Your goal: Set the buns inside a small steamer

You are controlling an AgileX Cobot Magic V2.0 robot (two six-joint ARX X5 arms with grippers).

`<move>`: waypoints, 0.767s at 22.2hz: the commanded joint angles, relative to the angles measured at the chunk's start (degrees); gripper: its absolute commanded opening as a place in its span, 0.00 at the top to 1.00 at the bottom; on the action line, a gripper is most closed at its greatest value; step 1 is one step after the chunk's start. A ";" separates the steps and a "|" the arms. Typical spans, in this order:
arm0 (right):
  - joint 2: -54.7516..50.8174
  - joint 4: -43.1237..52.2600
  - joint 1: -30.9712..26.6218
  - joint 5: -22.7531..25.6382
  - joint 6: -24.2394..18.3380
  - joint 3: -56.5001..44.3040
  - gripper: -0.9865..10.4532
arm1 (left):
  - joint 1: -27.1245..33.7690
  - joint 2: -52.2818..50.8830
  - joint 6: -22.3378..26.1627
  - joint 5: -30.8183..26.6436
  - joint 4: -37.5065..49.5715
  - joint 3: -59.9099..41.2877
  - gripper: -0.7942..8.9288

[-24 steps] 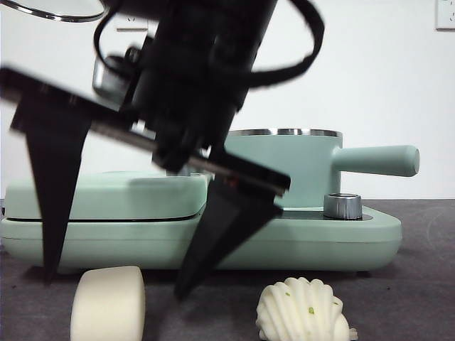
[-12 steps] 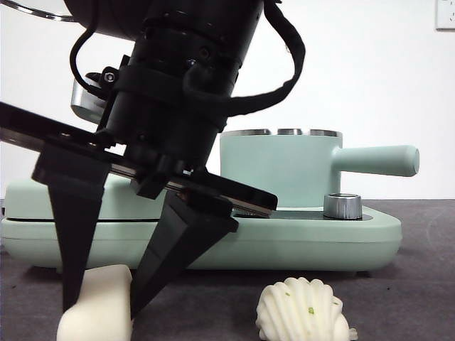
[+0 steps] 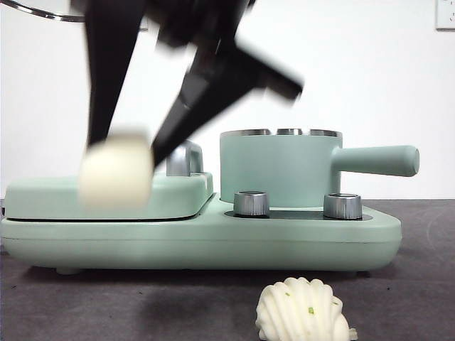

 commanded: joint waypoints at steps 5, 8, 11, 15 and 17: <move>-6.84 -13.35 -2.32 4.35 -5.73 8.26 0.79 | -0.09 -0.07 0.59 -0.02 1.60 1.66 0.91; -6.80 -18.95 -6.14 4.33 -9.03 11.28 0.79 | -0.09 -0.02 0.59 -0.02 1.57 1.66 0.91; -6.75 -19.34 -10.36 4.28 -12.26 12.13 0.79 | -0.09 0.00 0.57 -0.02 1.55 1.66 0.91; -6.71 -17.77 -17.18 3.61 -15.87 12.13 0.79 | -0.09 0.02 0.55 -0.02 1.49 1.66 0.91; -6.01 -16.17 -20.96 1.31 -17.62 12.13 0.79 | -0.09 0.04 0.42 -0.02 1.46 1.66 0.91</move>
